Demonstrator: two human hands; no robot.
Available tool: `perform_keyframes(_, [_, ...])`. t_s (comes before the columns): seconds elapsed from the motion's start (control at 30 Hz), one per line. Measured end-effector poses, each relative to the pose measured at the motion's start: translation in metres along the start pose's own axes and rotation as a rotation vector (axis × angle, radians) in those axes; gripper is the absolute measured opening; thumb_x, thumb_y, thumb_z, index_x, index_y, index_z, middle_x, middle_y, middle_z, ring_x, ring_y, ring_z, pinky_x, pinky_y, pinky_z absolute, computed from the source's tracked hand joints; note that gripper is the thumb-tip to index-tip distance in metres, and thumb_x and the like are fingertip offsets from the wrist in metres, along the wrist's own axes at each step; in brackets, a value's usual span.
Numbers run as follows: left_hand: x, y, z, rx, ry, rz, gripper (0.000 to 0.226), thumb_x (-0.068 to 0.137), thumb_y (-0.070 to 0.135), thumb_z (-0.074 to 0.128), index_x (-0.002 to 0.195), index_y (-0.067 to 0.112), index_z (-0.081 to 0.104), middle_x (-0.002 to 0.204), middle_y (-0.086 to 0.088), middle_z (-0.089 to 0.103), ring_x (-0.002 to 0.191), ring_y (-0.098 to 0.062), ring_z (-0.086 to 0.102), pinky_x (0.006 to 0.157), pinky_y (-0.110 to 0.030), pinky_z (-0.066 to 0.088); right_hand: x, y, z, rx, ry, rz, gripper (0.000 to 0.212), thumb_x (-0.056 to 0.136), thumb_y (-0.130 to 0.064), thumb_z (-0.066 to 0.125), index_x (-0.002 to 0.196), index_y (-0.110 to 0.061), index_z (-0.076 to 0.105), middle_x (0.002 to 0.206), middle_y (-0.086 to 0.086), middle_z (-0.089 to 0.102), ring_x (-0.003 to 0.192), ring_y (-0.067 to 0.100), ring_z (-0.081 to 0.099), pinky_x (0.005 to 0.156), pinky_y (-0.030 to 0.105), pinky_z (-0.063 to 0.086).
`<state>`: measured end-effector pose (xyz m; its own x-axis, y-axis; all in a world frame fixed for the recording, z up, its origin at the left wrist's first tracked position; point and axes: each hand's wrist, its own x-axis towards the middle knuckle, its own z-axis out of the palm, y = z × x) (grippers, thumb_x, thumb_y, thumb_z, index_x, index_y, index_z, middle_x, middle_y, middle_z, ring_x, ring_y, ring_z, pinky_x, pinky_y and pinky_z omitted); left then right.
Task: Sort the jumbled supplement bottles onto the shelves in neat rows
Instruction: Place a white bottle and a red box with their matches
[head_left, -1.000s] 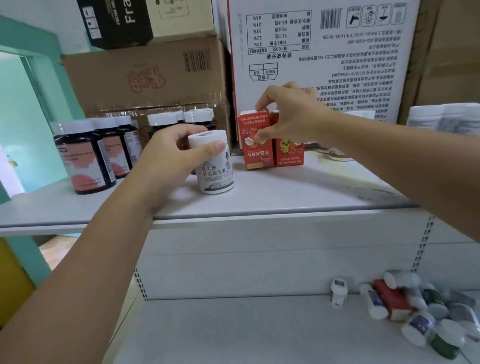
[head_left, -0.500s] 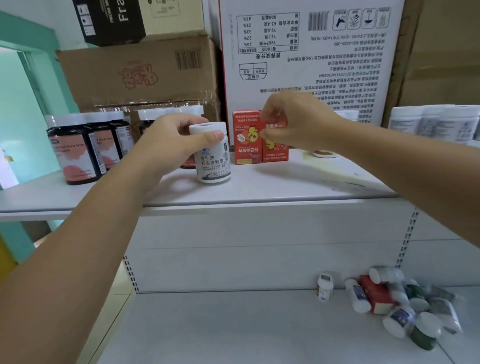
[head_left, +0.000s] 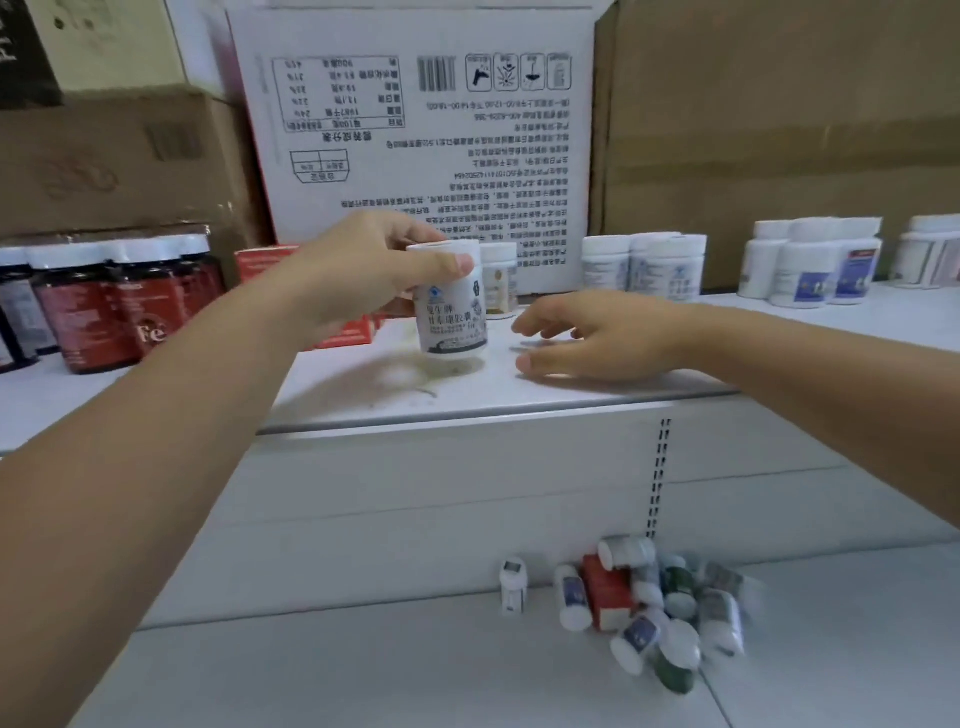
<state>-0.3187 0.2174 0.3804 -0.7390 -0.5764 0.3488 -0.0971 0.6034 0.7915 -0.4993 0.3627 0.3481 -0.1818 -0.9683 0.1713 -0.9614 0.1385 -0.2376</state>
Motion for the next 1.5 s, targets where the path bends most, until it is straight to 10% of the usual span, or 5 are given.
perform_keyframes(0.33, [0.044, 0.064, 0.117, 0.133, -0.003, -0.008, 0.036, 0.078, 0.041, 0.077, 0.108, 0.023, 0.07, 0.103, 0.002, 0.074, 0.096, -0.016, 0.07, 0.09, -0.036, 0.056, -0.063, 0.119, -0.048, -0.054, -0.04, 0.034, 0.057, 0.089, -0.057, 0.053, 0.138, -0.028, 0.048, 0.134, -0.015, 0.051, 0.121, 0.006, 0.049, 0.104, 0.027, 0.04])
perform_keyframes(0.7, [0.094, 0.073, 0.167, 0.165, 0.144, -0.161, 0.052, 0.077, 0.026, 0.082, 0.123, 0.016, 0.06, 0.115, 0.0, 0.061, 0.085, -0.011, 0.067, 0.058, -0.023, 0.057, -0.084, 0.161, -0.047, -0.03, -0.022, 0.001, 0.046, 0.097, -0.047, 0.044, 0.135, -0.021, 0.051, 0.14, -0.003, 0.049, 0.124, 0.014, 0.045, 0.107, 0.031, 0.034])
perform_keyframes(0.93, [0.105, 0.052, 0.173, 0.074, 0.221, -0.163, 0.065, 0.068, 0.0, 0.085, 0.125, 0.009, 0.056, 0.109, -0.007, 0.063, 0.094, -0.019, 0.066, 0.075, -0.031, 0.06, -0.079, 0.165, -0.044, -0.021, -0.009, 0.008, 0.046, 0.095, -0.051, 0.046, 0.133, -0.026, 0.05, 0.138, -0.003, 0.047, 0.125, 0.015, 0.045, 0.108, 0.035, 0.033])
perform_keyframes(1.2, [0.088, 0.05, 0.162, 0.635, 0.037, -0.225, 0.038, 0.079, 0.048, 0.075, 0.078, 0.015, 0.055, 0.087, -0.005, 0.054, 0.079, -0.023, 0.054, 0.077, -0.033, 0.047, -0.081, 0.163, -0.045, -0.042, 0.012, 0.021, 0.045, 0.093, -0.052, 0.047, 0.131, -0.028, 0.053, 0.136, -0.004, 0.051, 0.123, 0.014, 0.047, 0.107, 0.035, 0.035])
perform_keyframes(1.5, [-0.012, 0.071, 0.133, 0.805, -0.085, -0.108, 0.042, 0.092, 0.045, 0.06, 0.129, 0.027, 0.057, 0.115, 0.007, 0.06, 0.105, -0.015, 0.057, 0.09, -0.03, 0.042, -0.115, 0.139, -0.055, -0.026, 0.146, 0.087, 0.044, 0.091, -0.049, 0.054, 0.131, -0.03, 0.055, 0.139, -0.007, 0.049, 0.122, 0.014, 0.047, 0.094, 0.028, 0.036])
